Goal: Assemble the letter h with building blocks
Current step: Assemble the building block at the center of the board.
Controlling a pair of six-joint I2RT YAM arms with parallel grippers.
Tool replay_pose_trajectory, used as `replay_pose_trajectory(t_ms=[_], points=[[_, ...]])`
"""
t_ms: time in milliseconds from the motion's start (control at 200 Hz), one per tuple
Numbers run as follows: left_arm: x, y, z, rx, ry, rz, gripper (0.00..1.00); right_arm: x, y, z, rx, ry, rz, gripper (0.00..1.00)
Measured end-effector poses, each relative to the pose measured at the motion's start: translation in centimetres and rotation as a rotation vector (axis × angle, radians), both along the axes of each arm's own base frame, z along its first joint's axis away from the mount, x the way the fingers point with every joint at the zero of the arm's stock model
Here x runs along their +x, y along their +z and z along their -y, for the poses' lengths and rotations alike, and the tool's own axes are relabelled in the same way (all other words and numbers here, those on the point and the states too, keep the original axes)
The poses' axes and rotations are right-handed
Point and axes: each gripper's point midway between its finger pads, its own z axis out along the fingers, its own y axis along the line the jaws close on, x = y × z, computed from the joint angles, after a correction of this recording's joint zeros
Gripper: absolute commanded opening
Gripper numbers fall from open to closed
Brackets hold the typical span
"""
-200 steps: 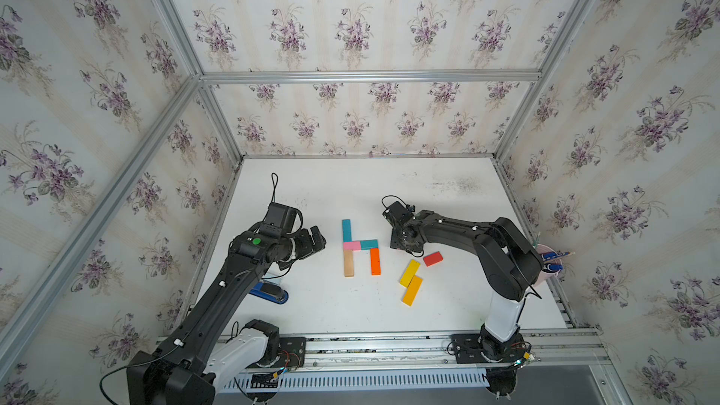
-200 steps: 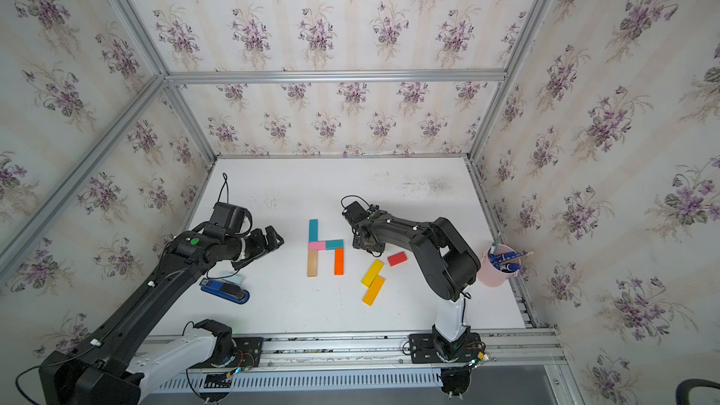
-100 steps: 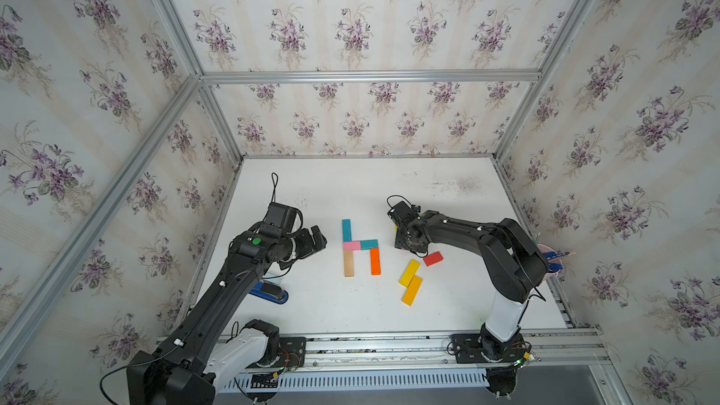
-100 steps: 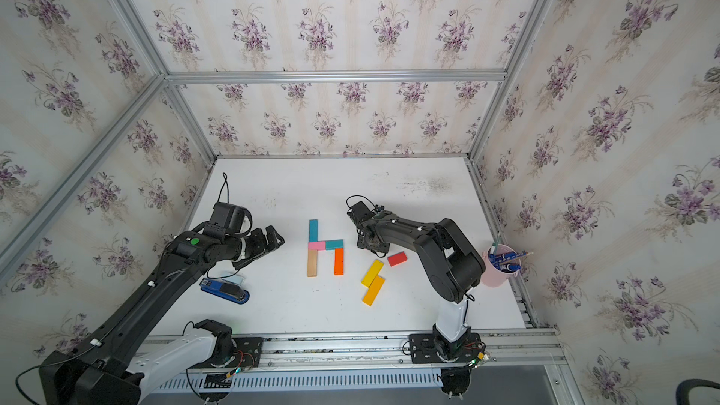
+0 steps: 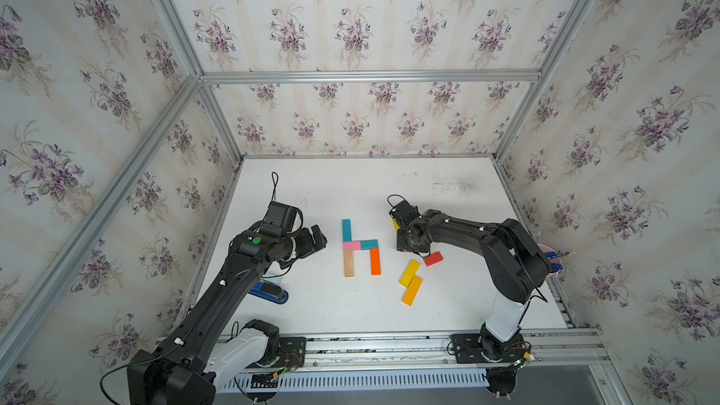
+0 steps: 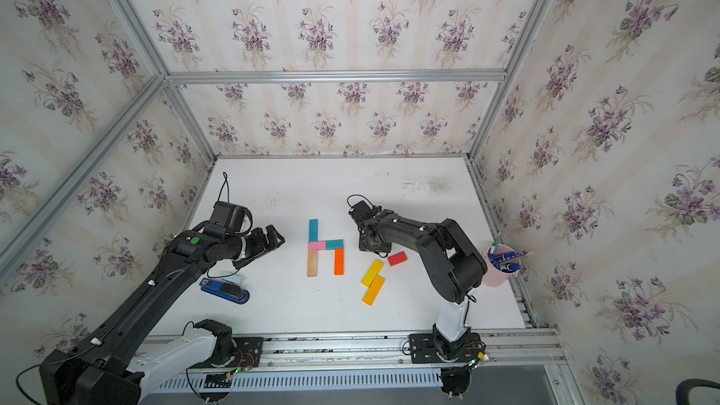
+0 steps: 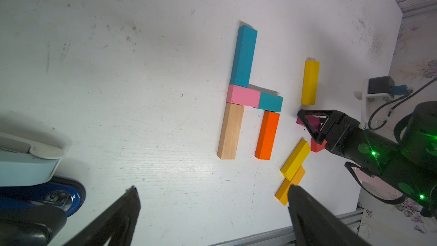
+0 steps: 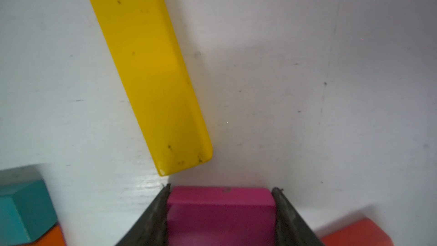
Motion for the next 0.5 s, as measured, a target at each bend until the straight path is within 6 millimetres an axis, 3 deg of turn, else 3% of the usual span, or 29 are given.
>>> replay_pose_trajectory(t_ms=[499], points=[[0.3,0.3,0.1,-0.001,0.001,0.003,0.99,1.5,0.0,-0.6,-0.018,0.069,0.022,0.43]])
